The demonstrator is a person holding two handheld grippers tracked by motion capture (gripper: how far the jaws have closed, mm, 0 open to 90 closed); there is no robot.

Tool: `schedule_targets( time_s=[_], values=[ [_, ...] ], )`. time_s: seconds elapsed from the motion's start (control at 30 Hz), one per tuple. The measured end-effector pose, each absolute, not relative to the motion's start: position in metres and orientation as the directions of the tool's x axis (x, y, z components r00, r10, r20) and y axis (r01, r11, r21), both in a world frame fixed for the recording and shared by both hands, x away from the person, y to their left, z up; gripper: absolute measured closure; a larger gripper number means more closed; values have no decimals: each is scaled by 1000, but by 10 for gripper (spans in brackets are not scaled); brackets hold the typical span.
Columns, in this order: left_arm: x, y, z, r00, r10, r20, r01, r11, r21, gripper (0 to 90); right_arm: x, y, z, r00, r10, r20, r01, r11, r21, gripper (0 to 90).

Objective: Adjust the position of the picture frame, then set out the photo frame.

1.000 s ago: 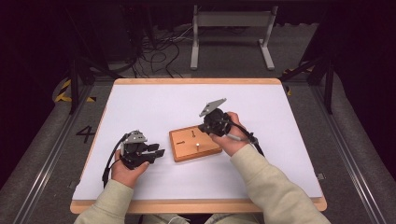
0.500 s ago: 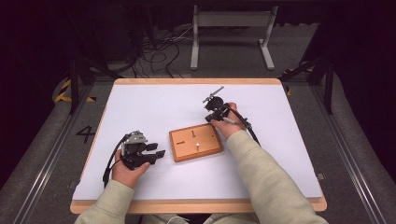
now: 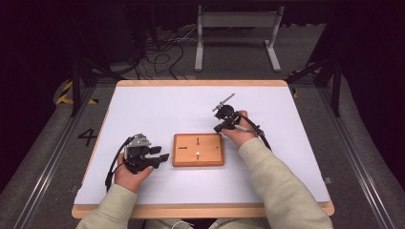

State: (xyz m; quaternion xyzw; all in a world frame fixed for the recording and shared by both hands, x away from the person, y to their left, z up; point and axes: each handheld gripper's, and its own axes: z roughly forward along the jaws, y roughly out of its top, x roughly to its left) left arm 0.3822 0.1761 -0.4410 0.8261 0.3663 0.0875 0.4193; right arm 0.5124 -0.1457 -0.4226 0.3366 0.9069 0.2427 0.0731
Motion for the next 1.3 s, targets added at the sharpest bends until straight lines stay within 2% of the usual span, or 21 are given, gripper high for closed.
schedule_targets(
  time_s=[0.13,0.27,0.37,0.53,0.7,0.8,0.97,1.03,1.3],
  values=[
    [382,174,-440,720,675,-161,526,-379,761,516,506,-150,-423,-761,649,24,570,650,503,900],
    [381,173,-438,739,657,-149,500,-388,774,497,494,-163,-411,-756,655,11,535,608,587,900],
    [374,174,-434,769,629,-108,450,-413,792,460,471,-184,-395,-771,637,4,464,557,689,810],
    [367,176,-428,788,610,-86,407,-412,815,433,449,-206,-391,-795,606,24,423,526,737,759],
    [365,169,-424,798,601,-56,381,-431,818,431,422,-229,-390,-786,619,11,393,484,782,715],
    [364,167,-422,800,597,-58,379,-428,821,435,416,-234,-391,-787,616,35,404,472,784,690],
    [364,166,-421,801,596,-67,380,-417,826,436,403,-239,-392,-795,606,15,375,472,798,635],
    [366,162,-420,800,595,-73,382,-412,827,432,399,-241,-392,-792,611,1,366,474,801,568],
    [368,150,-418,816,575,-59,366,-436,822,420,396,-249,-395,-770,638,6,390,464,795,525]
  ],
)
